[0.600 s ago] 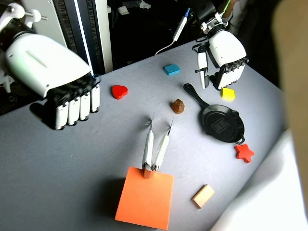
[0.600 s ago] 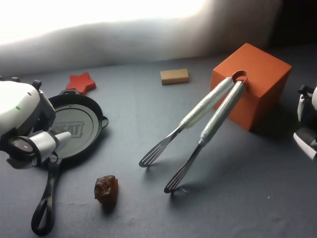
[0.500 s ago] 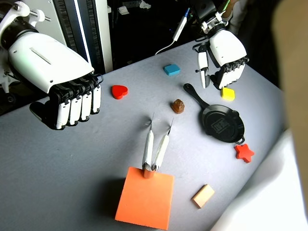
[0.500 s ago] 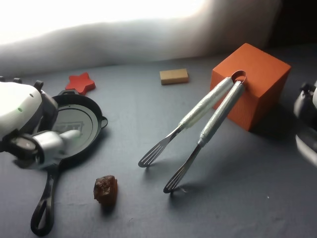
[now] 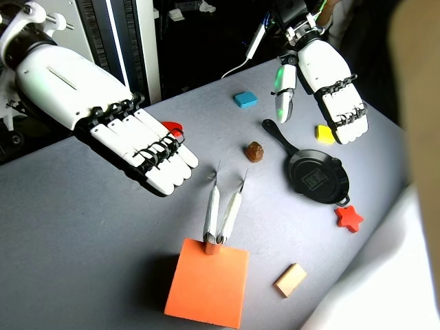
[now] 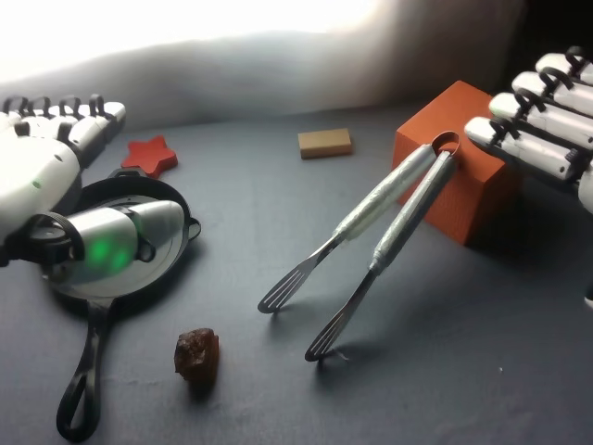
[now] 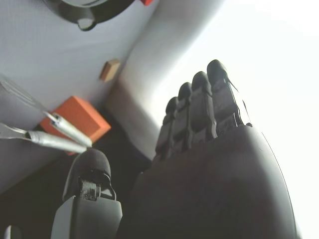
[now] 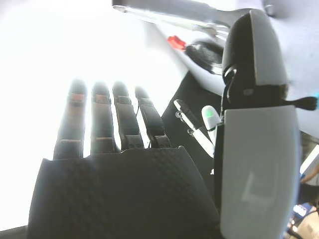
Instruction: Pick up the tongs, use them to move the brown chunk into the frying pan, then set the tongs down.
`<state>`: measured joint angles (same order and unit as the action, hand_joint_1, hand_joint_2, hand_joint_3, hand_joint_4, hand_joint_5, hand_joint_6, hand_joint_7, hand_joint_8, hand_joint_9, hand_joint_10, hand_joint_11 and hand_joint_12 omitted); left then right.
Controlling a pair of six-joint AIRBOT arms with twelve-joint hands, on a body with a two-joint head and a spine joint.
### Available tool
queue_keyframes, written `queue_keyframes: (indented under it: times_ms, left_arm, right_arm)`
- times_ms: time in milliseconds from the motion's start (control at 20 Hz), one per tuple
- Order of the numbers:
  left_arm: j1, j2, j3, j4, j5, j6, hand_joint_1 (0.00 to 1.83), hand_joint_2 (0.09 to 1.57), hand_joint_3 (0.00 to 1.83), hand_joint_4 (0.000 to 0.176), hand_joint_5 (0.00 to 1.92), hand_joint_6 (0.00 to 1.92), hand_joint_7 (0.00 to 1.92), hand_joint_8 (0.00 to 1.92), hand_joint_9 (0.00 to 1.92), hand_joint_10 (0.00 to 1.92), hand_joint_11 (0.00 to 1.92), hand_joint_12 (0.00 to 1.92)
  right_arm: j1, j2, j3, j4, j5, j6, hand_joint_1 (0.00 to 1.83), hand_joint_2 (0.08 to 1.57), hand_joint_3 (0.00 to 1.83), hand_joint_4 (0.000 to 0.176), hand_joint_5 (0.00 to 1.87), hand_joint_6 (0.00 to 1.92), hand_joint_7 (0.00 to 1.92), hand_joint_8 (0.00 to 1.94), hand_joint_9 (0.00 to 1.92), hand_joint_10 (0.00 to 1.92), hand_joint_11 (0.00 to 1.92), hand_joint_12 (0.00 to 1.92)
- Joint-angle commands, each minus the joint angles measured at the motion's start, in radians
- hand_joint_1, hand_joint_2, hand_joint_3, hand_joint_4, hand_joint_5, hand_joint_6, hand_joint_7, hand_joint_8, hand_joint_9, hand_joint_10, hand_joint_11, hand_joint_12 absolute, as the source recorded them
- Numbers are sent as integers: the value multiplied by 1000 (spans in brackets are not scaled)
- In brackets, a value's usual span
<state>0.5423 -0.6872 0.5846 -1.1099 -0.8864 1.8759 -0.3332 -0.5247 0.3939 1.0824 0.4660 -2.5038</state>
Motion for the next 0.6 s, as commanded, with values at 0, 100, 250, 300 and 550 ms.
queue_keyframes:
  times_ms: [0,100,250,300,550]
  left_arm:
    - [-17,17,-3,30,-86,19,0,1222,0,0,0,0,64,6,51,4,0,234]
    - [-36,20,-5,-2,-86,58,0,1231,1,0,14,6,74,9,51,3,0,231]
    - [-43,20,0,-5,-81,65,0,1229,0,0,17,7,77,5,59,6,0,205]
    - [-44,20,2,-5,-64,63,0,1226,0,0,25,7,78,3,64,6,0,224]
    - [-45,20,4,-21,-50,29,0,1219,0,0,32,2,88,1,71,3,0,255]
  right_arm:
    - [18,7,-9,-56,48,-22,997,841,22,0,0,0,0,0,0,0,0,0]
    - [21,6,-11,-58,42,-39,1037,848,25,0,0,0,0,0,0,0,0,0]
    - [16,-13,-9,-56,68,-37,1124,865,31,0,0,0,0,0,0,0,0,0]
    - [15,-25,-8,-56,50,-56,1118,868,32,0,0,0,0,0,0,0,0,0]
    - [98,-118,31,234,52,-369,1143,862,27,0,0,0,0,0,0,0,0,0]
